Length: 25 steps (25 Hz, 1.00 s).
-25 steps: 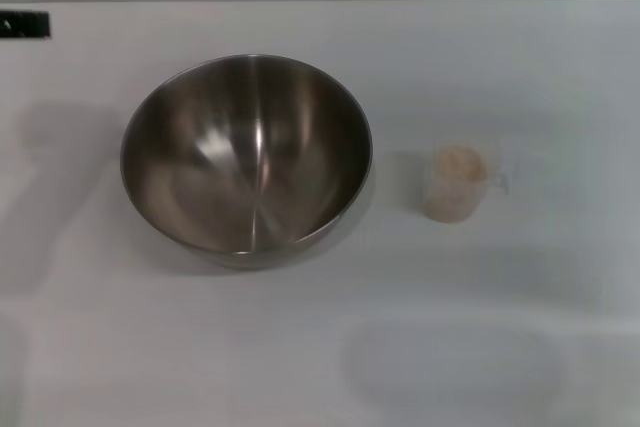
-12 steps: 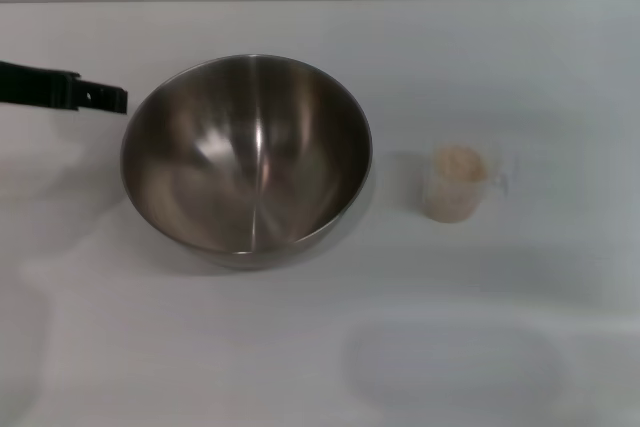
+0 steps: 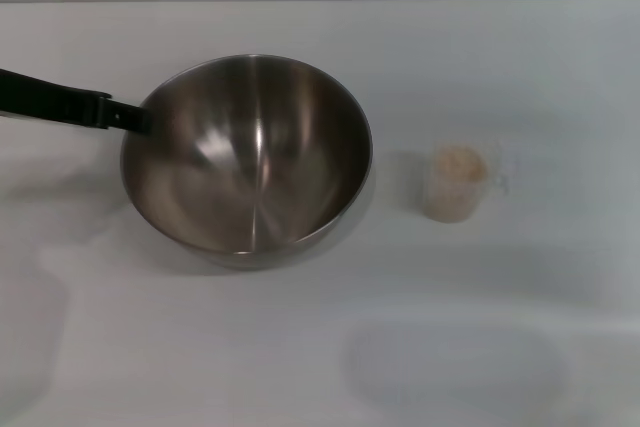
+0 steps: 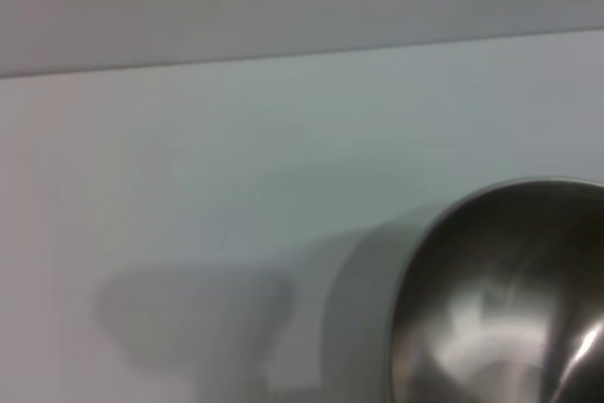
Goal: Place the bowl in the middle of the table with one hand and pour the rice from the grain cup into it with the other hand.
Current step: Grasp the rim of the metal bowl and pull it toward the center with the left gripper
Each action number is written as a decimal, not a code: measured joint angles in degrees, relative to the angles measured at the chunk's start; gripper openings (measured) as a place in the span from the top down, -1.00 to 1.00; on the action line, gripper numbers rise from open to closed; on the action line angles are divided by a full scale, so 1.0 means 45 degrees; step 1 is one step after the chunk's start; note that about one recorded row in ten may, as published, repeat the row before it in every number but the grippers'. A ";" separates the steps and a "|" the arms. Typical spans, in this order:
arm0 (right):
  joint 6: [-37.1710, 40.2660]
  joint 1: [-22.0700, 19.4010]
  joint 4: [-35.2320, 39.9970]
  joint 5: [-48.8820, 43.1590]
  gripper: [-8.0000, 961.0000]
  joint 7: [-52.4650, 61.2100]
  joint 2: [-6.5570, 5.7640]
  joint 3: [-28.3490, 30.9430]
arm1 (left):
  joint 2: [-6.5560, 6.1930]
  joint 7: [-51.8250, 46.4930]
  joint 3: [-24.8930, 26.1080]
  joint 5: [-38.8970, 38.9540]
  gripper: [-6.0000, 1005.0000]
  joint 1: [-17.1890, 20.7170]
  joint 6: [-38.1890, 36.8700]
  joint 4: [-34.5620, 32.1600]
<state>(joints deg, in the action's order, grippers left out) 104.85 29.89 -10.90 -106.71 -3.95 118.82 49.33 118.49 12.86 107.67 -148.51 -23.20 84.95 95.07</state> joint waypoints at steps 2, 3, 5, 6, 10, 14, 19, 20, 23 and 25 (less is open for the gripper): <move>-0.0007 -0.0002 0.0000 -0.0005 -0.39 0.0001 0.0000 -0.0058 | 0.0005 -0.0080 -0.0322 -0.0001 -0.64 -0.0083 -0.0279 -0.0428; -0.0016 -0.0002 0.0000 -0.0006 -0.39 0.0000 0.0000 -0.0068 | 0.0005 -0.0106 -0.0435 0.0000 -0.63 -0.0134 -0.0410 -0.0633; -0.0032 -0.0002 0.0001 -0.0008 -0.39 0.0001 0.0000 -0.0071 | 0.0002 -0.0117 -0.0530 0.0000 -0.63 -0.0201 -0.0529 -0.0874; -0.0058 -0.0003 0.0000 -0.0013 -0.39 0.0001 0.0000 -0.0071 | 0.0001 -0.0119 -0.0634 -0.0017 -0.63 -0.0312 -0.0722 -0.1241; -0.0103 -0.0003 0.0001 -0.0027 -0.39 0.0000 0.0000 -0.0070 | -0.0002 -0.0096 -0.0749 -0.0087 -0.62 -0.0463 -0.1064 -0.1714; -0.0135 -0.0009 0.0000 -0.0037 -0.39 0.0000 0.0000 -0.0066 | -0.0055 -0.0023 -0.0804 -0.0100 -0.61 -0.0623 -0.1590 -0.2438; -0.0175 -0.0022 0.0000 -0.0038 -0.39 0.0001 0.0000 -0.0064 | -0.0077 0.0044 -0.0742 -0.0105 -0.60 -0.0857 -0.1744 -0.3123; -0.0176 -0.0022 0.0000 -0.0037 -0.39 0.0001 0.0000 -0.0065 | -0.0078 0.0070 -0.0727 -0.0108 -0.60 -0.0928 -0.1753 -0.3251; -0.0176 -0.0020 0.0000 -0.0038 -0.39 0.0000 0.0000 -0.0064 | -0.0081 0.0050 -0.0704 -0.0163 -0.59 -0.1140 -0.1755 -0.3686; -0.0176 -0.0017 0.0000 -0.0038 -0.39 0.0000 0.0000 -0.0064 | -0.0082 0.0032 -0.0682 -0.0182 -0.58 -0.1212 -0.1756 -0.3837</move>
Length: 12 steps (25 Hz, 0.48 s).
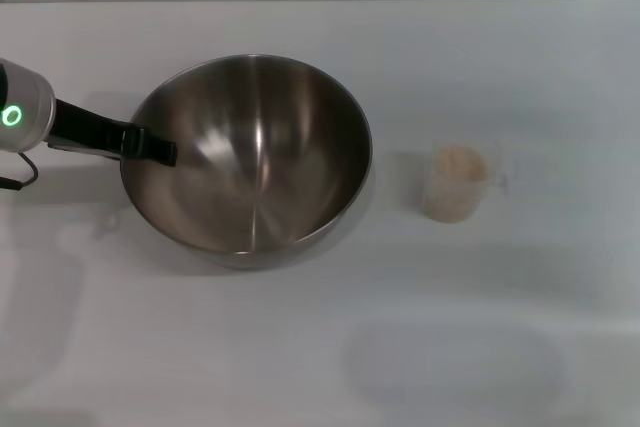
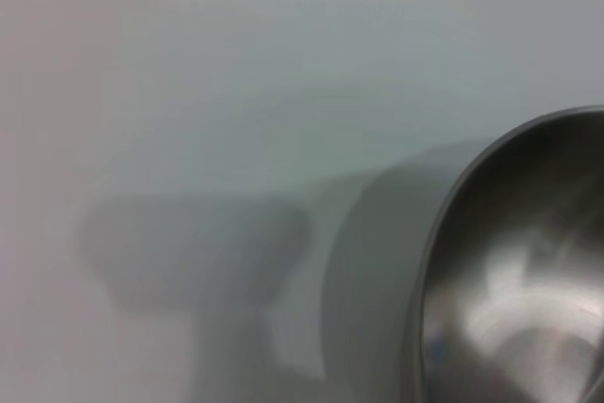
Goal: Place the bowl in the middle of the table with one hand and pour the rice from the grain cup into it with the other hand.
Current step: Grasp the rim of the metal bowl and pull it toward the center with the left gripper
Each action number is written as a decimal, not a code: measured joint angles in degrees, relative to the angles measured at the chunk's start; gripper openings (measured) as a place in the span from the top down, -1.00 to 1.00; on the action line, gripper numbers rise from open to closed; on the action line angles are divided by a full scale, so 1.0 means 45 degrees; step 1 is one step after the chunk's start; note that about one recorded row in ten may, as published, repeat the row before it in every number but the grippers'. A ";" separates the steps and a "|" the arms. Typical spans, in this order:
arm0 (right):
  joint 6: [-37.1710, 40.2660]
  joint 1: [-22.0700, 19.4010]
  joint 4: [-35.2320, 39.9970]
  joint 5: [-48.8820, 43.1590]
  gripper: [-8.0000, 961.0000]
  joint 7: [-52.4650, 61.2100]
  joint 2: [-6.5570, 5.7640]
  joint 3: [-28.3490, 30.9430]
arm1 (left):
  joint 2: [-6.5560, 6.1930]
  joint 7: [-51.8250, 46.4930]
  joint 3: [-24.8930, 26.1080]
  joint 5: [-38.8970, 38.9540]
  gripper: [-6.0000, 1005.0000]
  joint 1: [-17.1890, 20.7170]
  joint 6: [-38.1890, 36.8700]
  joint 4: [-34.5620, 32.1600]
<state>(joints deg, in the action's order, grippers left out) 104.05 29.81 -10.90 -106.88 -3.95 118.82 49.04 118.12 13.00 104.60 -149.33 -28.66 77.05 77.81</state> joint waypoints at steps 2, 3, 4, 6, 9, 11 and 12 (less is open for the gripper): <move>0.0000 0.0009 0.0000 0.0000 -0.39 0.0000 0.0000 0.0000 | 0.0000 0.0025 0.0048 -0.0007 -0.52 -0.0034 -0.0010 -0.0063; 0.0000 0.0010 0.0000 0.0000 -0.39 0.0000 0.0000 0.0000 | 0.0000 0.0048 0.0084 -0.0007 -0.45 -0.0040 -0.0015 -0.0064; 0.0000 0.0016 0.0000 0.0000 -0.39 0.0000 0.0000 0.0001 | 0.0000 0.0048 0.0084 -0.0007 -0.39 -0.0040 -0.0015 -0.0064; 0.0000 0.0028 0.0000 0.0000 -0.39 0.0000 0.0000 0.0000 | 0.0000 0.0062 0.0134 -0.0008 -0.26 -0.0066 -0.0015 -0.0064; 0.0001 0.0030 0.0000 0.0000 -0.39 0.0000 0.0000 0.0000 | 0.0000 0.0067 0.0151 -0.0008 0.00 -0.0094 -0.0015 -0.0064; 0.0001 0.0034 0.0000 0.0000 -0.39 0.0000 0.0000 0.0000 | 0.0000 0.0080 0.0154 -0.0007 0.19 -0.0122 -0.0015 -0.0064; 0.0002 0.0035 0.0000 0.0000 -0.39 0.0000 0.0001 0.0000 | 0.0000 0.0085 0.0154 -0.0007 0.29 -0.0144 -0.0014 -0.0073</move>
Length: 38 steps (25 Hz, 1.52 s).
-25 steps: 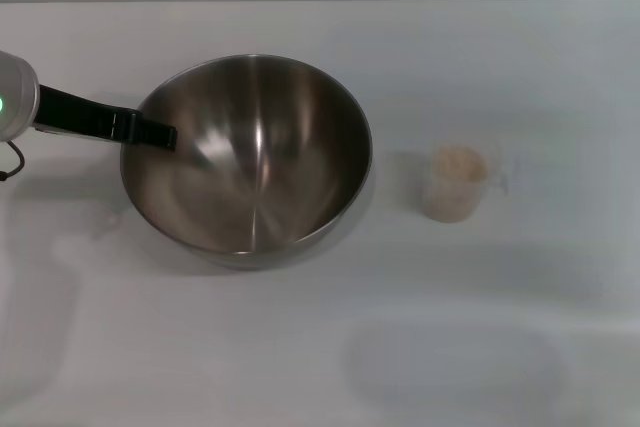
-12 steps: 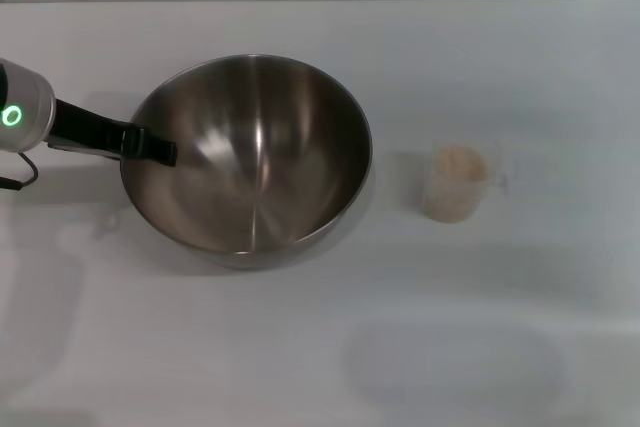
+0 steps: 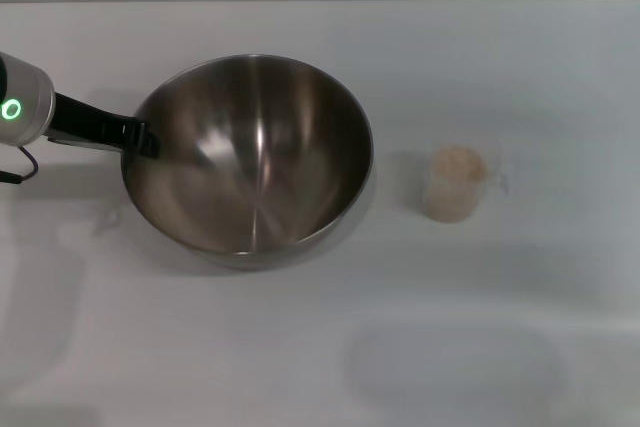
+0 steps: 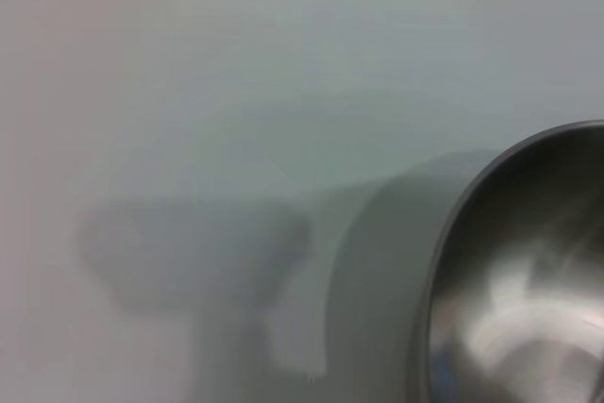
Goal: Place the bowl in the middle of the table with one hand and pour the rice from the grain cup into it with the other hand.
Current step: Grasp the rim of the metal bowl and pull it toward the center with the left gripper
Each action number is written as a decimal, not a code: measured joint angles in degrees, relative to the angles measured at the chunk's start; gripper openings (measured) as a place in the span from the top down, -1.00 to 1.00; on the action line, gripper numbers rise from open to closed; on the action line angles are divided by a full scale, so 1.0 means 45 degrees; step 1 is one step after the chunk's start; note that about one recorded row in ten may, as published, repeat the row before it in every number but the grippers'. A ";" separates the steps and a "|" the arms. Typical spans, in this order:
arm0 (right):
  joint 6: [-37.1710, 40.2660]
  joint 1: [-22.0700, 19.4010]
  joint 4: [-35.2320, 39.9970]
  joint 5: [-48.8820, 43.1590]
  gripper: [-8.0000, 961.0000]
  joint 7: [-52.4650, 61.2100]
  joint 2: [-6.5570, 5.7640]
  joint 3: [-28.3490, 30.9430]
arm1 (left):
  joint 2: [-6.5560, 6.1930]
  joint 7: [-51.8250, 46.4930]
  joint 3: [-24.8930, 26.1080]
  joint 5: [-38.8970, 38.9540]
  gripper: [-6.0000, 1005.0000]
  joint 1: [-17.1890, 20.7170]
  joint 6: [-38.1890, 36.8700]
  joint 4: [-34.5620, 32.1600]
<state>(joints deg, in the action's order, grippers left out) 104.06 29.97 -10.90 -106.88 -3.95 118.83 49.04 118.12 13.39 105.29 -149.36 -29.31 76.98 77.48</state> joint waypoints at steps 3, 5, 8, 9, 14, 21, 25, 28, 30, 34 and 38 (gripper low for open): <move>0.0000 0.0000 0.0000 0.0000 -0.39 -0.0001 -0.0001 0.0000 | 0.0000 0.0003 0.0000 0.0002 0.49 -0.0015 0.0004 -0.0004; 0.0000 0.0000 -0.0001 0.0000 -0.38 0.0000 0.0000 0.0000 | 0.0000 0.0003 0.0000 0.0003 0.62 -0.0024 0.0013 -0.0008; 0.0000 0.0000 -0.0001 0.0000 -0.38 0.0000 0.0008 0.0000 | 0.0000 0.0007 0.0018 0.0007 0.74 -0.0098 0.0048 -0.0084; 0.0000 0.0001 0.0000 0.0000 -0.38 0.0000 0.0013 0.0000 | -0.0007 0.0009 0.0107 0.0032 0.76 -0.0157 0.0076 -0.0181; 0.0001 -0.0008 0.0000 0.0000 -0.39 -0.0001 0.0019 0.0000 | 0.0013 0.0007 0.0810 0.0176 0.82 -0.0291 0.0148 -0.0446; 0.0000 -0.0052 0.0000 0.0001 -0.39 0.0033 0.0020 0.0000 | -0.0012 0.0471 0.1839 0.1103 0.84 -0.0225 0.0178 -0.0626; -0.0046 -0.0054 0.0000 0.0002 -0.39 0.0138 0.0020 -0.0001 | -0.0017 0.0884 0.2344 0.1584 0.91 -0.0297 0.0301 -0.0978; -0.0122 -0.0056 0.0000 0.0002 -0.39 0.0163 0.0020 0.0000 | -0.0019 0.1158 0.2639 0.2012 0.91 -0.0309 0.0357 -0.1141; -0.0134 -0.0050 0.0000 0.0001 -0.39 0.0165 0.0020 0.0000 | -0.0026 0.1275 0.2884 0.2289 0.91 -0.0310 0.0400 -0.1158; -0.0158 -0.0032 -0.0001 0.0002 -0.39 0.0172 0.0020 0.0000 | -0.0043 0.1538 0.3627 0.2883 0.91 -0.0343 0.0723 -0.1176; -0.0158 -0.0028 0.0000 0.0002 -0.39 0.0175 0.0020 0.0000 | -0.0107 0.1555 0.3746 0.3242 0.91 -0.0375 0.1033 -0.1171</move>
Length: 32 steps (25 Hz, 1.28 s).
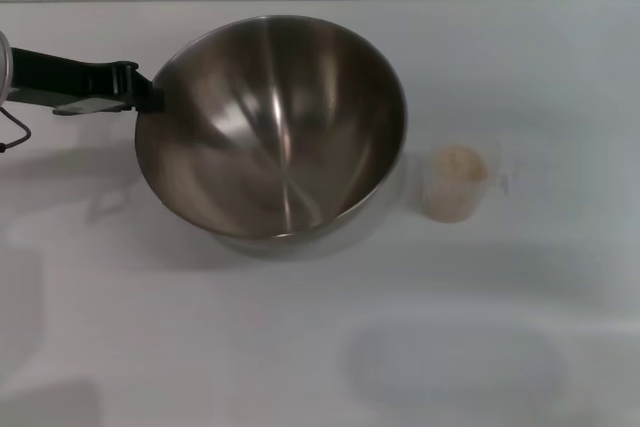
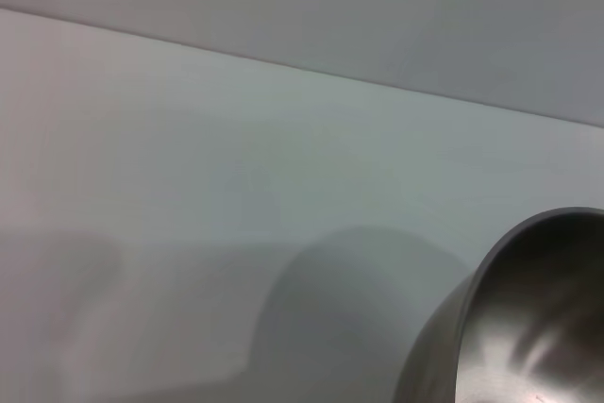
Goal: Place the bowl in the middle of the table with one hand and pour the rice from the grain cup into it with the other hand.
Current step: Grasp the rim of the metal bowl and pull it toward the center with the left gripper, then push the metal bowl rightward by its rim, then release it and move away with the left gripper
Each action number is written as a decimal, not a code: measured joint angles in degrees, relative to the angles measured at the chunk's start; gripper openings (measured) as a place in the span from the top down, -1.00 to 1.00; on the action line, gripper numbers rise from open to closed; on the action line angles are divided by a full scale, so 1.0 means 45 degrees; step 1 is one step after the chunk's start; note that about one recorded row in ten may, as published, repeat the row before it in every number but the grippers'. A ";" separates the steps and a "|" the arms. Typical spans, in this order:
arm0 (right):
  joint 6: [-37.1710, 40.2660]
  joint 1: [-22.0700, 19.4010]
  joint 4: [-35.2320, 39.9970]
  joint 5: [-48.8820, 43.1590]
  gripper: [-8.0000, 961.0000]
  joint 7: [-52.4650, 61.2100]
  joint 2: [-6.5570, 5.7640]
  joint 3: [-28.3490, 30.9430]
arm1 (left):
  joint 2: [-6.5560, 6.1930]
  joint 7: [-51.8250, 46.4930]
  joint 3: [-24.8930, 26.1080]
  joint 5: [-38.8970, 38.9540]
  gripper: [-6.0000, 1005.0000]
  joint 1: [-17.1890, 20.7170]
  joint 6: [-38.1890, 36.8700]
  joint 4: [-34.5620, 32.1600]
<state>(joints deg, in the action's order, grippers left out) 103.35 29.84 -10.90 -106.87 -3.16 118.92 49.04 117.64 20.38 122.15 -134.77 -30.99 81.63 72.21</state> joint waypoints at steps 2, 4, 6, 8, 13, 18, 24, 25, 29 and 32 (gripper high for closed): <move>-0.0005 0.0005 0.0000 -0.0001 -0.39 0.0001 -0.0002 0.0000 | -0.0016 0.0046 0.0003 0.0228 0.91 -0.0008 0.0243 0.0072; -0.0052 0.0016 0.0000 -0.0001 -0.39 0.0001 -0.0009 0.0000 | 0.0016 0.0094 -0.0024 0.0400 0.90 -0.0018 0.0477 0.0200; -0.0133 0.0035 0.0000 0.0000 -0.38 0.0001 -0.0020 0.0000 | 0.0094 0.0113 -0.0188 0.0593 0.90 0.0002 0.0650 0.0534; -0.0141 0.0040 0.0000 0.0000 -0.38 0.0002 -0.0020 0.0000 | 0.0127 0.0095 -0.0478 0.0702 0.90 0.0064 0.0629 0.0724; -0.0170 0.0048 0.0000 0.0000 -0.38 0.0001 -0.0020 0.0000 | 0.0172 -0.0046 -0.1518 0.0766 0.90 0.0122 0.0137 0.0869; -0.0174 -0.0008 0.0000 -0.0001 -0.39 0.0001 -0.0015 0.0011 | 0.0171 -0.0120 -0.2416 0.0713 0.90 0.0137 -0.0526 0.0749; -0.0160 -0.0035 0.0000 0.0000 -0.39 0.0001 -0.0005 0.0005 | 0.0142 -0.0066 -0.2852 0.0373 0.89 0.0112 -0.1163 0.0364; -0.0158 -0.0035 0.0000 0.0000 -0.39 0.0001 -0.0003 0.0003 | 0.0142 -0.0060 -0.2890 0.0283 0.89 0.0108 -0.1220 0.0346; -0.0150 -0.0034 -0.0001 0.0000 -0.39 0.0001 0.0002 0.0000 | 0.0143 -0.0087 -0.3093 -0.0366 0.89 0.0069 -0.1492 0.0223; -0.0129 -0.0032 -0.0020 0.0000 -0.39 0.0001 0.0014 -0.0001 | 0.0140 -0.0053 -0.3104 -0.0421 0.89 0.0029 -0.1568 0.0008</move>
<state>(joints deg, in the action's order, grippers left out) 102.77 29.70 -10.99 -106.87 -3.16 118.98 49.04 118.27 20.14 108.18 -136.67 -30.86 74.57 72.25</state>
